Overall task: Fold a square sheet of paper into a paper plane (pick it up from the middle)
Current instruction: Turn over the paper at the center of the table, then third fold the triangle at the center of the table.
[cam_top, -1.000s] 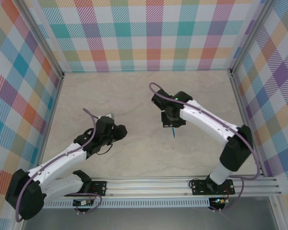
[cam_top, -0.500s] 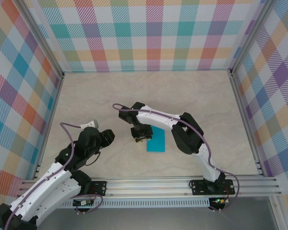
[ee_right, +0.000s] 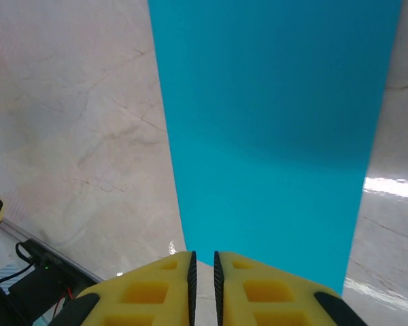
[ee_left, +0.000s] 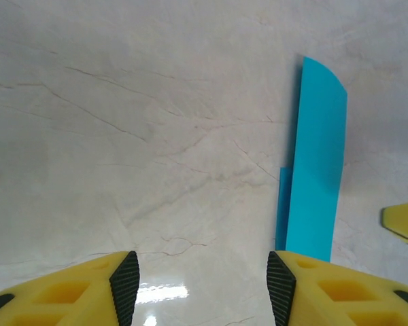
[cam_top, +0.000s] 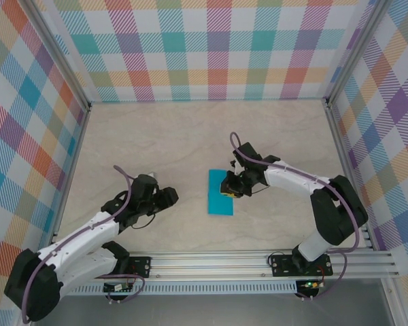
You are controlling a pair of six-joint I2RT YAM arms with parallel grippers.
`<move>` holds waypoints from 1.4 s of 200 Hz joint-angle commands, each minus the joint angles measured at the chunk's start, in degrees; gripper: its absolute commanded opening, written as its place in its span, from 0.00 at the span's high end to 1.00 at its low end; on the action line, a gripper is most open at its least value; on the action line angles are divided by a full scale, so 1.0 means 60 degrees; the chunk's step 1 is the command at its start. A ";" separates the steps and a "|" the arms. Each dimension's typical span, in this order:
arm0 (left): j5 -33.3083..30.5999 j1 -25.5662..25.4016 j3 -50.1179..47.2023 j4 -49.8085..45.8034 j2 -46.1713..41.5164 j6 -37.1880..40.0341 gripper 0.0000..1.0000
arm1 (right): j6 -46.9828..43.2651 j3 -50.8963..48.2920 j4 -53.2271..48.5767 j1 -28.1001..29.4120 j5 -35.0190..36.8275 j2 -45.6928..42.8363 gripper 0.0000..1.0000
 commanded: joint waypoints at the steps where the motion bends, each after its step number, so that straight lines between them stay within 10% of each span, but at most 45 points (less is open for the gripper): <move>1: 0.1104 0.0092 0.0652 0.1387 0.0949 0.0077 0.48 | 0.0097 -0.0093 0.2025 0.0126 -0.1517 0.0517 0.85; 91: 0.1444 -0.0409 0.2610 0.1799 0.4141 0.0222 0.60 | 0.0521 -0.0152 0.3223 0.0128 -0.2377 0.2605 0.88; 197: 0.2227 -0.1138 0.5332 0.1859 0.7908 0.0486 0.82 | 0.0122 -0.2682 0.1995 -0.1016 -0.0326 -0.1720 0.69; 280: 0.2004 -0.0999 0.5885 0.1784 0.9172 0.0813 0.88 | 0.0237 -0.2747 0.2433 -0.1355 -0.1165 -0.1383 0.59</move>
